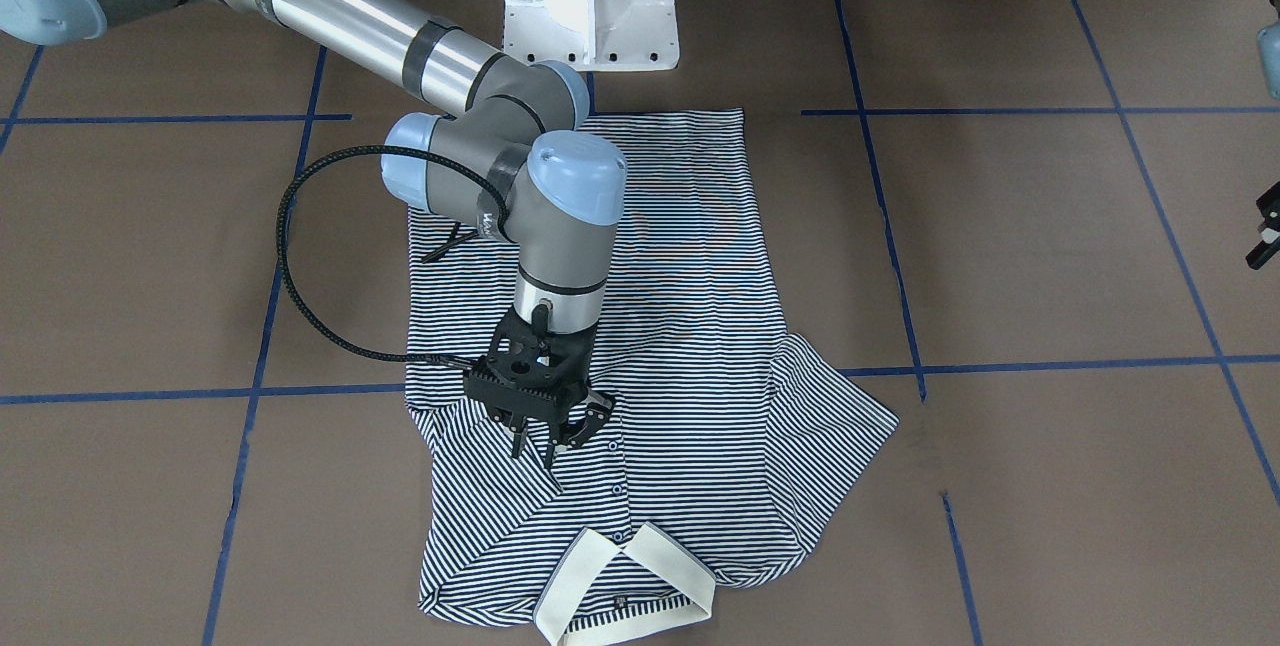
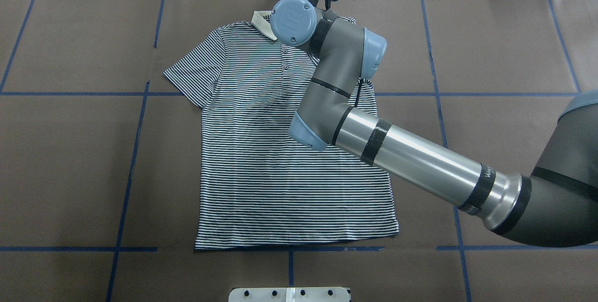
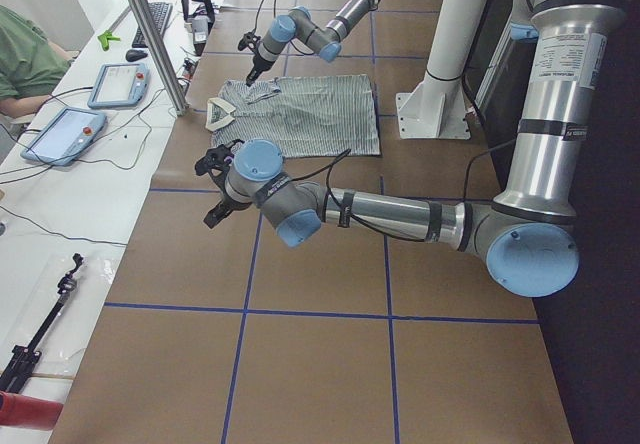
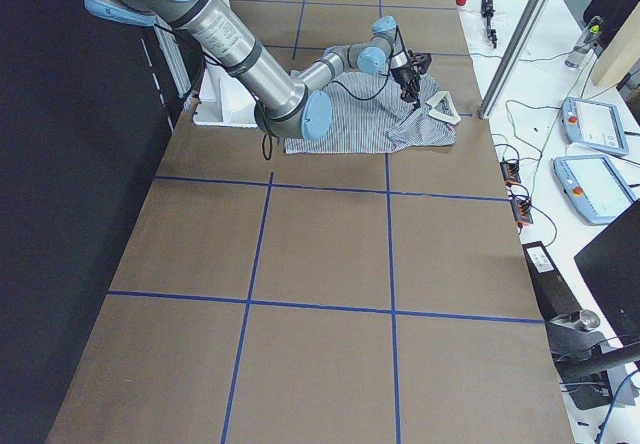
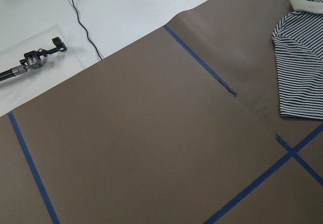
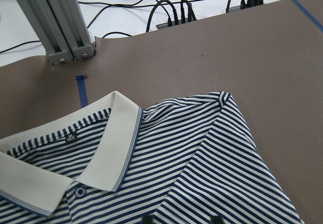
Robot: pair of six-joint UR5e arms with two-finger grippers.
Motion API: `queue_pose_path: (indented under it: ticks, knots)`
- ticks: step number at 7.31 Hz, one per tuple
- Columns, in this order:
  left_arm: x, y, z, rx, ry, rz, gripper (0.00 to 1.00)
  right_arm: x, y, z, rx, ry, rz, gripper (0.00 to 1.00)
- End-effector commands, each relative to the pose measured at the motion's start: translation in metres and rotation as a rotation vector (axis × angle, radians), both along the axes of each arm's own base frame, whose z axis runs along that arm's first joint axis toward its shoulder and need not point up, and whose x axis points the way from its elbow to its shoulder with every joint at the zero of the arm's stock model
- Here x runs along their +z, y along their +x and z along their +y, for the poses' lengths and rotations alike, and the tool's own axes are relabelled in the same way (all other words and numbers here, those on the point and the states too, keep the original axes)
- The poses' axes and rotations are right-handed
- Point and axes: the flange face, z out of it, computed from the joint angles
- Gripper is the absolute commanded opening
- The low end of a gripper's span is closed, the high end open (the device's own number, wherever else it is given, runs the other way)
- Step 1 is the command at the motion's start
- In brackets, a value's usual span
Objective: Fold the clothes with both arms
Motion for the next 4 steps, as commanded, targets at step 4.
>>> queue_pose_path:
  ticks: [4]
  knots:
    - [-0.06,0.129,-0.018,0.035,-0.091,0.141,1.0,0.08,0.248,-0.025,-0.393,0.104,-0.064,1.0]
